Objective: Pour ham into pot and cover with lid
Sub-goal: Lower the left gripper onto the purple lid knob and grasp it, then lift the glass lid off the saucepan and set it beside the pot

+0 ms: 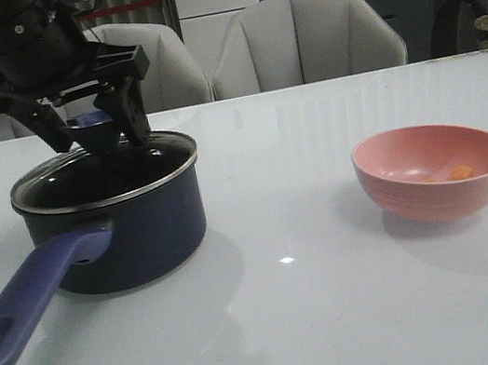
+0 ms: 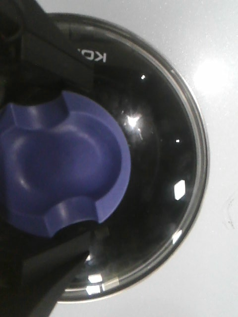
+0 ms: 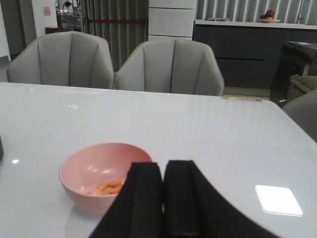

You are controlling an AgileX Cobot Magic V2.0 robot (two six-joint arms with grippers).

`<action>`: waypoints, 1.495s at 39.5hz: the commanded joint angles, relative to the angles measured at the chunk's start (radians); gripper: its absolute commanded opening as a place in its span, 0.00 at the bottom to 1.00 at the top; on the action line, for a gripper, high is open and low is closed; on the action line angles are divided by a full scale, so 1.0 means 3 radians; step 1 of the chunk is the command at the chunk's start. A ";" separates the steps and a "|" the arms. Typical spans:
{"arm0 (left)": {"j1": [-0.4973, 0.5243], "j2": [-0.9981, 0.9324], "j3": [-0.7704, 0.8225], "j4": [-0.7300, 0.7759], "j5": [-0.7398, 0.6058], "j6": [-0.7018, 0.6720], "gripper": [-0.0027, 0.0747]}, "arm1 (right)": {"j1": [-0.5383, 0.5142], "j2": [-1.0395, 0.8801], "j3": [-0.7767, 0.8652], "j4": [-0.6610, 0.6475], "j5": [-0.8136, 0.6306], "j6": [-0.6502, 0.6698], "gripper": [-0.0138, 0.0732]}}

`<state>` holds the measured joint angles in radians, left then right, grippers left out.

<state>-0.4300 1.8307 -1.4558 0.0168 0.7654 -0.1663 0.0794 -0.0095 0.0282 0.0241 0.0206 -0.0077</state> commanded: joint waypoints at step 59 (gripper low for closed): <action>0.1140 -0.1430 0.0847 0.0280 -0.0446 -0.0199 0.25 | -0.0018 -0.0063 0.0027 -0.0039 -0.0275 -0.0002 0.33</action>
<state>-0.1423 1.4841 -1.2202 0.0944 0.7213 -0.2194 0.0794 -0.0095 0.0282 0.0241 0.0206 -0.0077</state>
